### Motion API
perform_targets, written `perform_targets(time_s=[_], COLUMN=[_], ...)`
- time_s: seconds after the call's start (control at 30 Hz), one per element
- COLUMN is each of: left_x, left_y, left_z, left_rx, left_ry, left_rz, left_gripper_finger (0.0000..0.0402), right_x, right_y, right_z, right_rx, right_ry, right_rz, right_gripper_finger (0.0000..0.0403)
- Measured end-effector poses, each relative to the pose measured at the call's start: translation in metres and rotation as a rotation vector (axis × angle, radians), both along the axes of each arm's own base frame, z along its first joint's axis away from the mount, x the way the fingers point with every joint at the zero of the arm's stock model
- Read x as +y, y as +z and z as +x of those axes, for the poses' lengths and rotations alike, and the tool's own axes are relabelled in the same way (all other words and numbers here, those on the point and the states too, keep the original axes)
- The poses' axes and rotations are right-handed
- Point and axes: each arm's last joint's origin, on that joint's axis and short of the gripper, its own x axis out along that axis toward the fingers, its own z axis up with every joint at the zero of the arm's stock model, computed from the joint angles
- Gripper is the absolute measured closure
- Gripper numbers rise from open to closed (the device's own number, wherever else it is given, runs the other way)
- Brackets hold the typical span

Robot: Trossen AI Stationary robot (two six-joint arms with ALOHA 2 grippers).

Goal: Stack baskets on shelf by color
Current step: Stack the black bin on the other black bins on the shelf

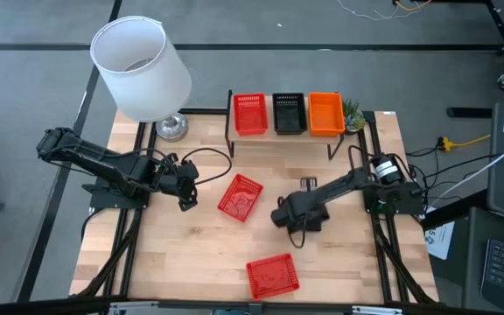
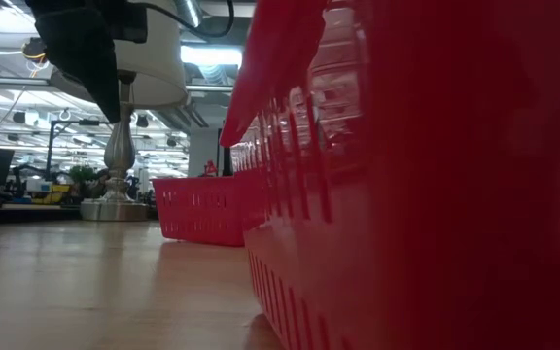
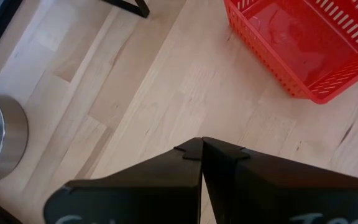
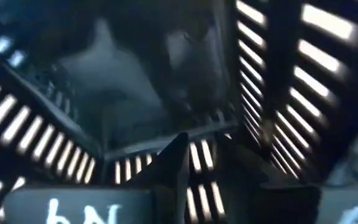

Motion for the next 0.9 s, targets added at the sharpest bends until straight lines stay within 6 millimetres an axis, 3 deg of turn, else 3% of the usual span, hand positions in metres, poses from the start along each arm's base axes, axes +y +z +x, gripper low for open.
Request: perform_targets(time_s=[0.23,0.37,0.5,0.57,0.67,0.8,0.9], left_x=[0.0,0.0,0.0,0.0,0.0,0.0,0.0], left_y=[0.001,0.001,0.001,0.001,0.001,0.001,0.001], left_z=[0.001,0.001,0.001,0.001,0.001,0.001,0.002], left_rx=[-0.014,-0.016,-0.016,-0.017,-0.017,-0.017,-0.02], left_ry=[0.0,0.0,0.0,0.0,0.0,0.0,0.0], left_rz=[-0.003,-0.004,-0.004,-0.004,-0.005,-0.005,-0.006], left_gripper_finger=[0.0401,0.0401,0.0401,0.0401,0.0401,0.0401,0.0401], right_x=[-0.04,-0.041,-0.03,-0.022,-0.008,0.012,0.025], right_y=[0.001,0.016,0.047,0.067,0.098,0.131,0.139], right_z=[-0.001,0.002,0.002,0.004,0.006,0.015,0.029], right_rx=[0.058,0.079,0.087,0.017,-0.152,-0.479,-0.77], right_ry=[-0.008,0.069,0.243,0.259,0.153,-0.13,-0.379], right_rz=[-0.144,-0.172,-0.199,-0.18,-0.037,0.148,0.145], right_gripper_finger=[0.0328,0.0328,0.0328,0.0328,0.0328,0.0328,0.0328])
